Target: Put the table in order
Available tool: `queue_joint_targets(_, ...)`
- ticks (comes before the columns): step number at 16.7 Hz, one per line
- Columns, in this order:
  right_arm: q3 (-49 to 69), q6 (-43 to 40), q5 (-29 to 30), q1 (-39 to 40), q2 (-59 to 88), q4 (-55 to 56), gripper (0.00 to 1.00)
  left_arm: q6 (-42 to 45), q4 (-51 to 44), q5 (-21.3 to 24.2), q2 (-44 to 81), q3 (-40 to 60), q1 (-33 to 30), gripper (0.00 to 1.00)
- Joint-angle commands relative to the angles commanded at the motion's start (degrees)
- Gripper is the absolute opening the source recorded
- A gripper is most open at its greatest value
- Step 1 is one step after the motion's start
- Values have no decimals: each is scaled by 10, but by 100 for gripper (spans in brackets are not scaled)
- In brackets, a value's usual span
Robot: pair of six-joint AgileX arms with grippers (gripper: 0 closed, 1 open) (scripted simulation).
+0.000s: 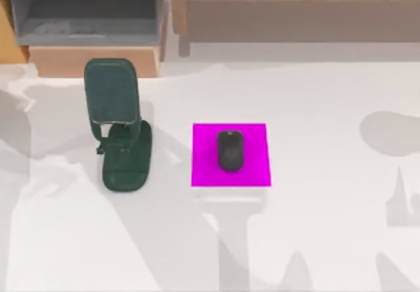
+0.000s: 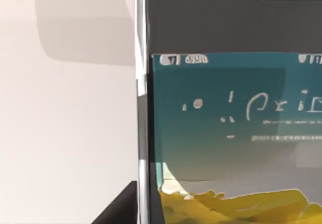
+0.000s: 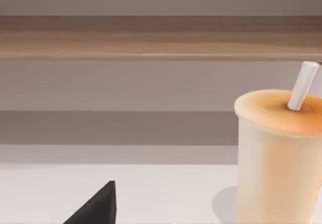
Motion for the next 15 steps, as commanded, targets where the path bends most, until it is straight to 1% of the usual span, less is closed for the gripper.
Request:
queue_joint_targets(3,0,0,0,0,0,0,100,-61,67,-51,-107,-61,-66,0)
queue_joint_targets(6,0,0,0,0,0,0,100,-143,157,-112,-239,-147,-153,0)
queue_joint_targets(11,0,0,0,0,0,0,100,-300,324,-206,-435,-321,-310,0)
queue_joint_targets(15,0,0,0,0,0,0,100,-417,443,-259,-546,-468,-421,0)
